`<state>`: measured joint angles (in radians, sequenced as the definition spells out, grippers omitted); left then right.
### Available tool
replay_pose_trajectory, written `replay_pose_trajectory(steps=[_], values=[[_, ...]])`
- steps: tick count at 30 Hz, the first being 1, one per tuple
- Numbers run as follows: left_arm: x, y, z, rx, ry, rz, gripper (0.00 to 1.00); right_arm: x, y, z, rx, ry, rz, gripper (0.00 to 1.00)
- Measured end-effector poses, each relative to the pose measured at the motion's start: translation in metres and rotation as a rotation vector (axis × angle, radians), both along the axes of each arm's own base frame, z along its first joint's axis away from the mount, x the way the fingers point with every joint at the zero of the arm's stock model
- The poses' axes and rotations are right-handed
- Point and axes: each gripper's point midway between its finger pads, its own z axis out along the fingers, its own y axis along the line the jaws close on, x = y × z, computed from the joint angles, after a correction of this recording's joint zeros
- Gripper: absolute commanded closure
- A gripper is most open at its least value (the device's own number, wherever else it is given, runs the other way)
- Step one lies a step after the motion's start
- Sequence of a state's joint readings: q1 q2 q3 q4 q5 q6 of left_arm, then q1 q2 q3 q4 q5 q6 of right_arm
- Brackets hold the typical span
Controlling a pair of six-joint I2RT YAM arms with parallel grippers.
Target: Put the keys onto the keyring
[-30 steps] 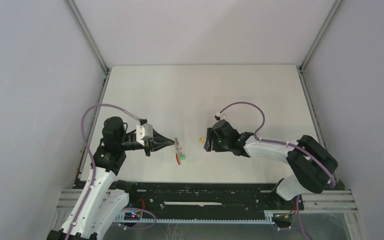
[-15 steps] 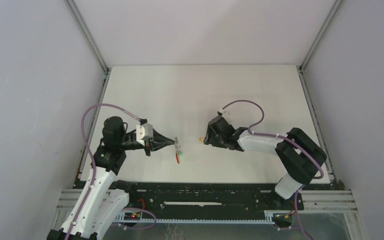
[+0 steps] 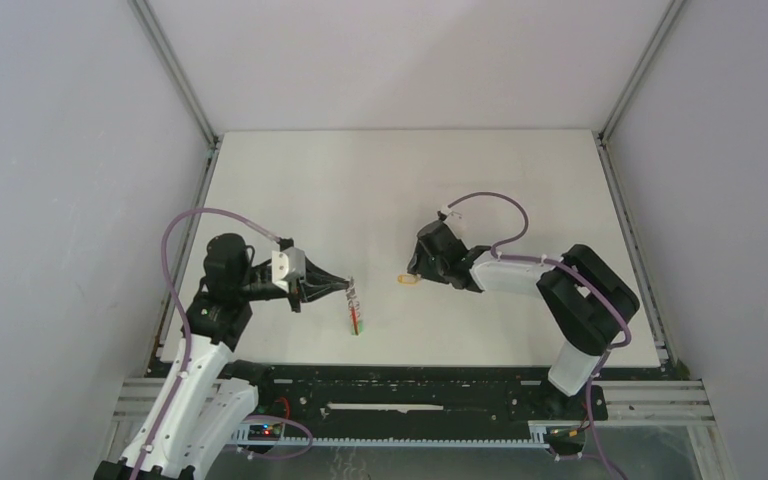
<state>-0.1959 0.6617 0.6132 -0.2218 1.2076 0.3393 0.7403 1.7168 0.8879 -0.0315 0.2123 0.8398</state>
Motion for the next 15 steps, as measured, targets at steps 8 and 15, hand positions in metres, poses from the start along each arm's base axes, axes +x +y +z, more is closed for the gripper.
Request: replay_pose_trajectory(steps=[8,15], values=[[0.000,0.000,0.001,-0.001,-0.006,0.001,1.00,0.009,-0.011,0.000,-0.072,-0.044,-0.023,0.39],[-0.001,0.000,0.002,-0.002,-0.010,0.001,1.00,-0.011,0.004,0.007,-0.165,-0.112,0.071,0.47]])
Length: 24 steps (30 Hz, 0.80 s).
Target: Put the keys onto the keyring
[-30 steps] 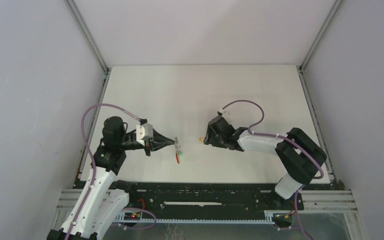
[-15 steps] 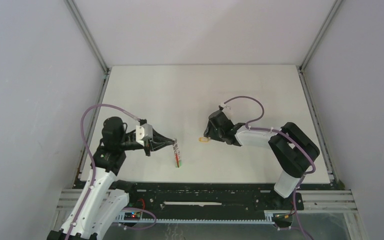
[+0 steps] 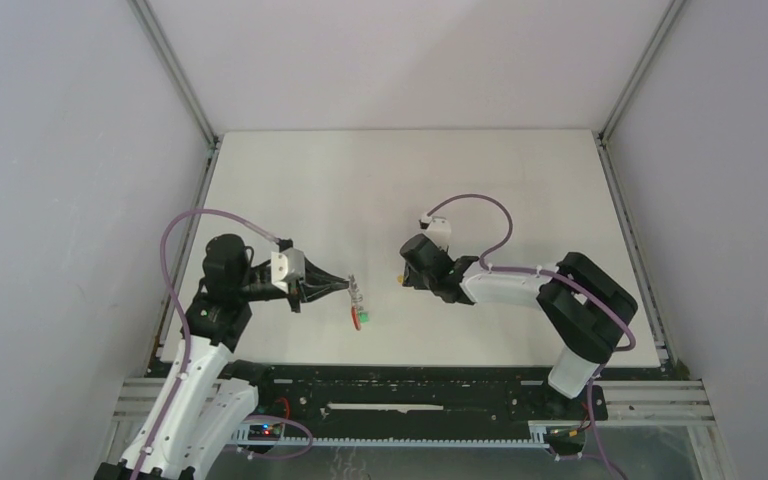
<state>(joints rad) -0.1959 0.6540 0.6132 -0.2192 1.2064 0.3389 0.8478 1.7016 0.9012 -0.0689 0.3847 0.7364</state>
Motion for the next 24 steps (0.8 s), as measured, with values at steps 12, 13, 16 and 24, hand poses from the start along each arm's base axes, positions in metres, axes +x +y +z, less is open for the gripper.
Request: replay_pose_trajectory(steps=[12,13,16,24], values=[[-0.001,0.000,0.001,-0.002,-0.005,0.000,1.00,0.015,0.017,0.012,-0.093,-0.073,0.053,0.55],[-0.001,0.000,0.001,-0.002,-0.005,0.000,1.00,0.015,0.016,0.010,-0.105,-0.071,0.055,0.56],[-0.001,0.000,0.001,-0.002,-0.005,0.000,1.00,0.012,0.012,0.002,-0.140,-0.053,0.061,0.58],[-0.001,0.000,0.001,-0.002,-0.003,0.000,1.00,0.005,0.004,-0.008,-0.190,-0.022,0.065,0.65]])
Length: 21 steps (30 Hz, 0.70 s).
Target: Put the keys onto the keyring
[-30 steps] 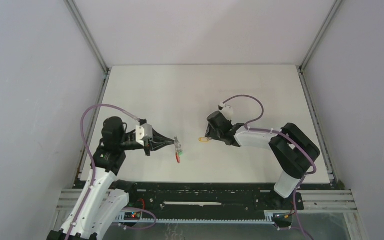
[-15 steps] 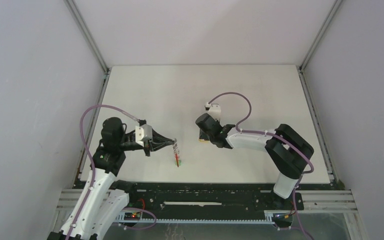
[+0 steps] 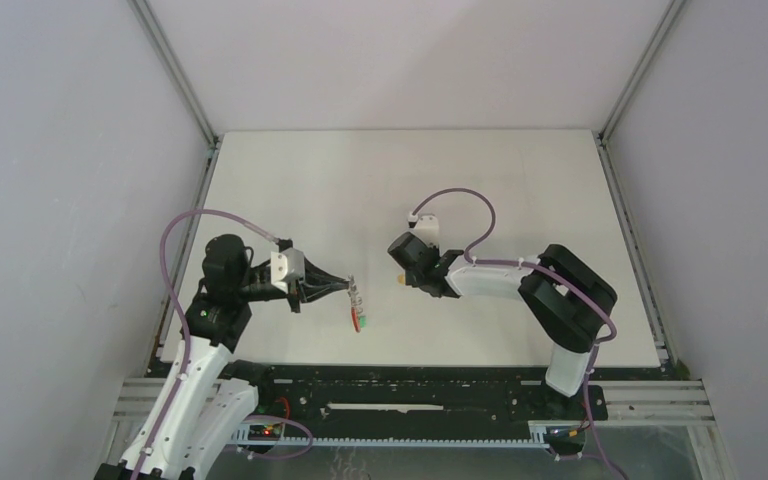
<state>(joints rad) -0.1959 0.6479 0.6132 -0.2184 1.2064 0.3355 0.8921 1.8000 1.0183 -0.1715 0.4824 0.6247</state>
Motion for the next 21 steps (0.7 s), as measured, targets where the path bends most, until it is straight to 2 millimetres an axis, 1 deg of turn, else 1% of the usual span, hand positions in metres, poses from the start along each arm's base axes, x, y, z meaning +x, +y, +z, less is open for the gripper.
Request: replay_pose_trajectory(steps=[3,7,10,16,21], values=[[-0.0002,0.0000,-0.0001,-0.001,0.006,0.001,1.00,-0.0012,-0.0015,-0.0045,-0.013,0.009,0.002,0.66],[0.0000,-0.0001,-0.0004,-0.001,0.009,0.001,1.00,-0.0009,-0.0023,-0.0053,-0.022,0.007,0.007,0.69],[0.0005,-0.0003,-0.0014,-0.001,0.021,0.001,1.00,-0.0004,-0.0024,-0.0054,-0.026,0.004,0.009,0.78],[0.0014,-0.0005,-0.0021,0.000,0.025,0.002,1.00,0.0000,-0.0043,-0.0055,-0.037,0.003,0.008,1.00],[0.0027,-0.0009,-0.0011,-0.003,0.025,0.002,1.00,0.0007,-0.0058,-0.0040,-0.045,-0.002,0.013,1.00]])
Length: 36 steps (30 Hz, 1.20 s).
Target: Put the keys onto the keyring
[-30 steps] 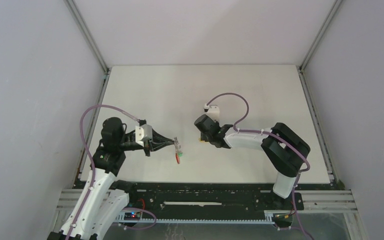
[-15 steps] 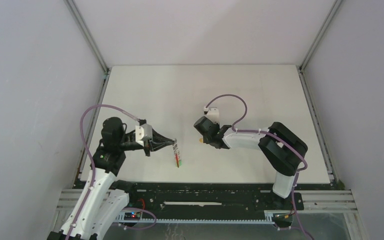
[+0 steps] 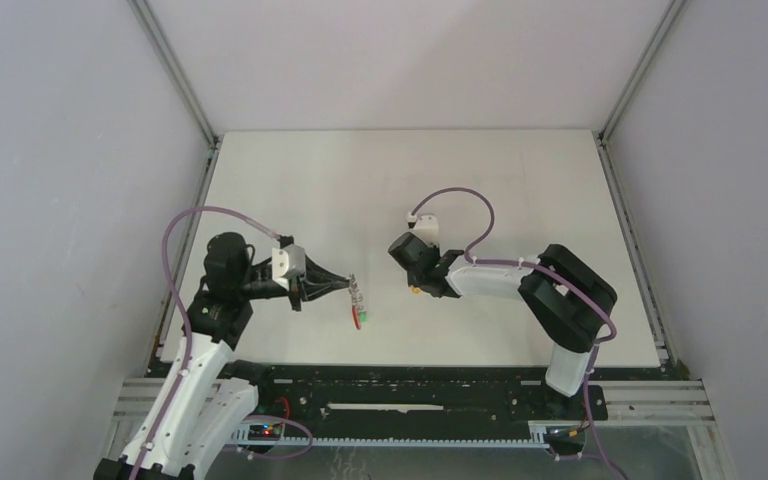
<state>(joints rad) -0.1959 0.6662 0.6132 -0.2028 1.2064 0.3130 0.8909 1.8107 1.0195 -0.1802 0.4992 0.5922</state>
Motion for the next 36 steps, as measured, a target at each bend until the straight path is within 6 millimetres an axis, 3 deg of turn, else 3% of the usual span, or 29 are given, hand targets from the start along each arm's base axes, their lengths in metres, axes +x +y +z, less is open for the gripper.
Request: replay_pose_trajectory(steps=[14,36], values=[[0.002,-0.001,-0.002,-0.002,0.037,0.004,1.00,-0.010,-0.007,0.044,0.248,-0.069,0.090,1.00],[0.002,-0.001,-0.002,-0.006,0.048,0.004,1.00,-0.047,-0.011,0.007,0.310,0.080,0.206,1.00]])
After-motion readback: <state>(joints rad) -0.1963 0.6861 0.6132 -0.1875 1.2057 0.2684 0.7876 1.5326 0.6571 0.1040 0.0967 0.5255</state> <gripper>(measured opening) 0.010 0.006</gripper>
